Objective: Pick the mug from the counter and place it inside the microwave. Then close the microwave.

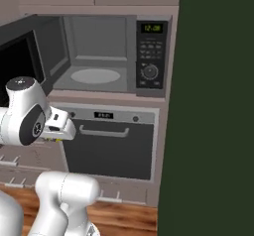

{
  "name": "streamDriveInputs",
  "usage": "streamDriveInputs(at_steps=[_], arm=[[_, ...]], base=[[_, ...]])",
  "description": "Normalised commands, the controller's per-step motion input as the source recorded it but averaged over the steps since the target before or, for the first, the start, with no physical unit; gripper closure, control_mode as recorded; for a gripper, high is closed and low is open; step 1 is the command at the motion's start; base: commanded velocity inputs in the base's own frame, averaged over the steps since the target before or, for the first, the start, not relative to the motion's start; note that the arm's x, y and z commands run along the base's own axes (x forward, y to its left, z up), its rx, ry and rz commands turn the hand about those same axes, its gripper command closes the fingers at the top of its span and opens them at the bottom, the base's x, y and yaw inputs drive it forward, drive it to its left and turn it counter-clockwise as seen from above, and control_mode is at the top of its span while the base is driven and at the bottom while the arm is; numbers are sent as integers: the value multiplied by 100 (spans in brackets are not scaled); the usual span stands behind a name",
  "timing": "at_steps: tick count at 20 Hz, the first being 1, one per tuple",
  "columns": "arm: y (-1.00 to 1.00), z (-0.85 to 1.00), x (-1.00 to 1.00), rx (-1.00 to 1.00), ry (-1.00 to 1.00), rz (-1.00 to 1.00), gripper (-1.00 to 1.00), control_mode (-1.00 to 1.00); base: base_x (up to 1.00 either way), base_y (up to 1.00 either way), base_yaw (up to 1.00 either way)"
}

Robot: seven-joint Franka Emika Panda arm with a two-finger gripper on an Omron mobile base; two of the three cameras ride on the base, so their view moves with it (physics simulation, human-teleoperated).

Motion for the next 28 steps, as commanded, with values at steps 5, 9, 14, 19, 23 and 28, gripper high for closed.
streamDriveInputs(at_steps=[5, 9, 14, 19, 23, 28], arm=[[0, 0, 0, 0, 0, 0, 100, 100], [0, 0, 0, 0, 0, 0, 100, 100], [0, 0, 0, 0, 0, 0, 100, 100], [0, 0, 0, 0, 0, 0, 100, 100], [0, 0, 0, 0, 0, 0, 100, 100], [0, 0, 0, 0, 0, 0, 100, 100]], base=[[37, -2, 28], [32, -10, 6], [29, -28, -3], [19, -17, -7], [8, -3, -4], [0, 0, 0]])
